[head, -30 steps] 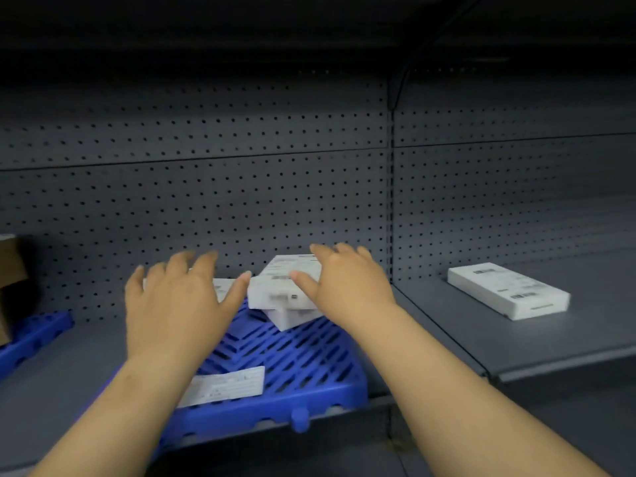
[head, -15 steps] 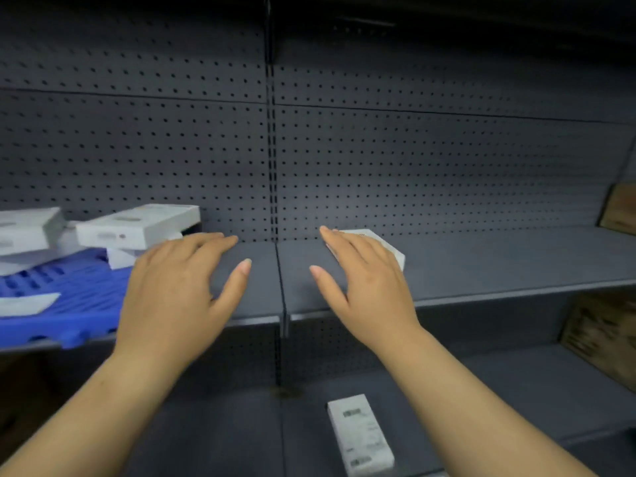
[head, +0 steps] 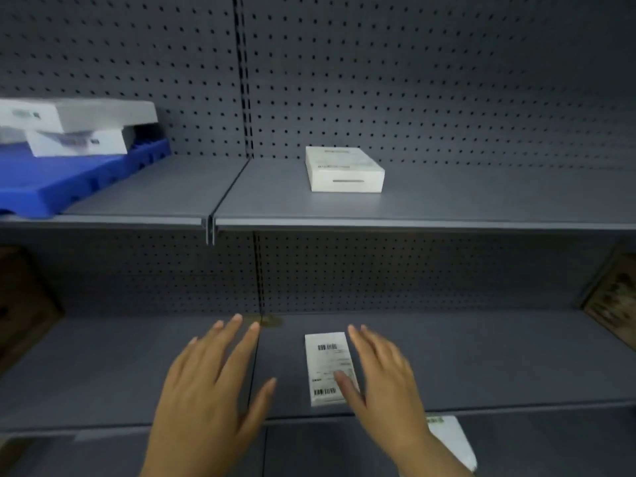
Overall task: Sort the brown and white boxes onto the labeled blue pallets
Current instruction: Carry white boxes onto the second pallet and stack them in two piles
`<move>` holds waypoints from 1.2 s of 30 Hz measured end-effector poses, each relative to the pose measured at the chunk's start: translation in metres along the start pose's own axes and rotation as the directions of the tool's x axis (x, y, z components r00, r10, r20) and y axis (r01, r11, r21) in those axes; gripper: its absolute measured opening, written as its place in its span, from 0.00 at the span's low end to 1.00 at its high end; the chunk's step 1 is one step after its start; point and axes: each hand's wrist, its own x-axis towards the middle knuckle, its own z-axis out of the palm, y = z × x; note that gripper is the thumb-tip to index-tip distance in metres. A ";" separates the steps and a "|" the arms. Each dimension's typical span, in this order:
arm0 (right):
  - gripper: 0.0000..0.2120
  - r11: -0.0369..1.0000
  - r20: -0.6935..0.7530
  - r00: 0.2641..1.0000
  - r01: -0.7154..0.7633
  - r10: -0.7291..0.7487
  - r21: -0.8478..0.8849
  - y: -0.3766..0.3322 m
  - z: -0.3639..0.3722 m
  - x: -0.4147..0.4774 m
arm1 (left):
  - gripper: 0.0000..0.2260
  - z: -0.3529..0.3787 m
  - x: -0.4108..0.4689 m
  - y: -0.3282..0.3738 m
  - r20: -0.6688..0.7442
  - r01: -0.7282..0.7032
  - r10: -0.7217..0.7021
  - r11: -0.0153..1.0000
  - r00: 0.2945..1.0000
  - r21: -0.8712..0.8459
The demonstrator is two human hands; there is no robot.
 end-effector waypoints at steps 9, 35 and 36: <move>0.43 0.961 0.281 0.921 -0.274 0.272 -0.030 0.039 0.176 -0.008 | 0.31 0.114 -0.043 -0.047 0.136 0.030 -0.043 0.995 0.990 0.099; 0.40 0.962 -0.088 0.968 -0.243 0.233 -0.121 0.020 0.018 -0.038 | 0.30 0.022 0.009 0.015 -0.063 -0.244 0.246 0.969 0.967 0.029; 0.39 0.960 -0.111 0.964 -0.254 0.241 -0.118 0.019 0.000 -0.044 | 0.29 0.011 0.011 0.024 -0.081 -0.286 0.287 0.958 0.955 0.025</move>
